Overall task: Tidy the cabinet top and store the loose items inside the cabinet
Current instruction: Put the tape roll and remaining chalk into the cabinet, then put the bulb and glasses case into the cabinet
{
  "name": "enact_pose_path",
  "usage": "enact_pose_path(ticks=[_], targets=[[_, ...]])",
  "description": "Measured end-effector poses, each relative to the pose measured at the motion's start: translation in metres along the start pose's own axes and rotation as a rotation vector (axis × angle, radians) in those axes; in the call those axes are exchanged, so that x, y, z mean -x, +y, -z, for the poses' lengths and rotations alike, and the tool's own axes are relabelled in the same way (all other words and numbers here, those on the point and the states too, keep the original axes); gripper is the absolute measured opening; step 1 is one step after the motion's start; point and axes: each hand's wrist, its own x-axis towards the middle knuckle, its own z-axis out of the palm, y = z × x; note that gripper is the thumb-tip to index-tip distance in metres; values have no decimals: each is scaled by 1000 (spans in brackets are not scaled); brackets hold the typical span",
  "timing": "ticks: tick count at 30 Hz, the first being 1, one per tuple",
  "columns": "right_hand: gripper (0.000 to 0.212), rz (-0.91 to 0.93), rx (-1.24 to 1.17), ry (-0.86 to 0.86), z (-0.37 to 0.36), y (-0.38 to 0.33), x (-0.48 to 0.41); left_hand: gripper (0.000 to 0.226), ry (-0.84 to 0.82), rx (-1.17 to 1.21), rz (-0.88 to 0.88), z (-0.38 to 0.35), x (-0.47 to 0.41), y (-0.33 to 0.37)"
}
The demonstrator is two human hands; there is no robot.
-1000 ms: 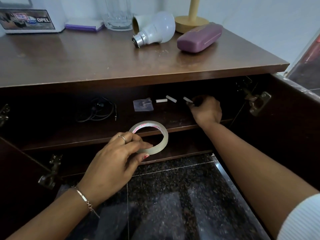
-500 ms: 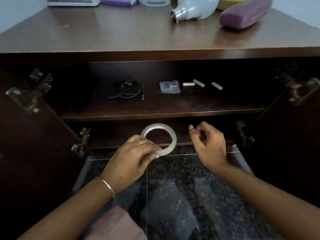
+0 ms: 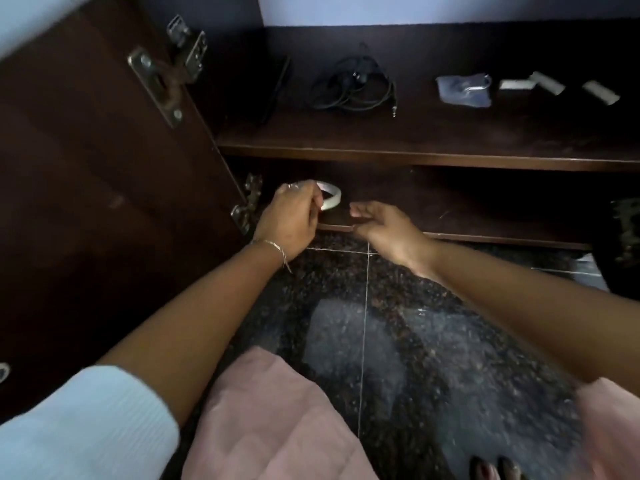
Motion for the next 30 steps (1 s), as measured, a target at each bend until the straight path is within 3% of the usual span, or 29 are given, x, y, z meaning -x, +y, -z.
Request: enact_pose_path(ticks=[6, 12, 18, 30], targets=[[45, 0, 89, 34, -1, -5, -20, 38, 39, -103, 60, -17, -27, -29], [45, 0, 161, 33, 4, 0, -21, 60, -174, -206, -4, -36, -38, -45], [47, 7, 176, 37, 5, 3, -20, 65, -284, -205, 15, -33, -39, -41], [47, 122, 6, 155, 22, -9, 31, 34, 80, 124, -101, 12, 2, 33]])
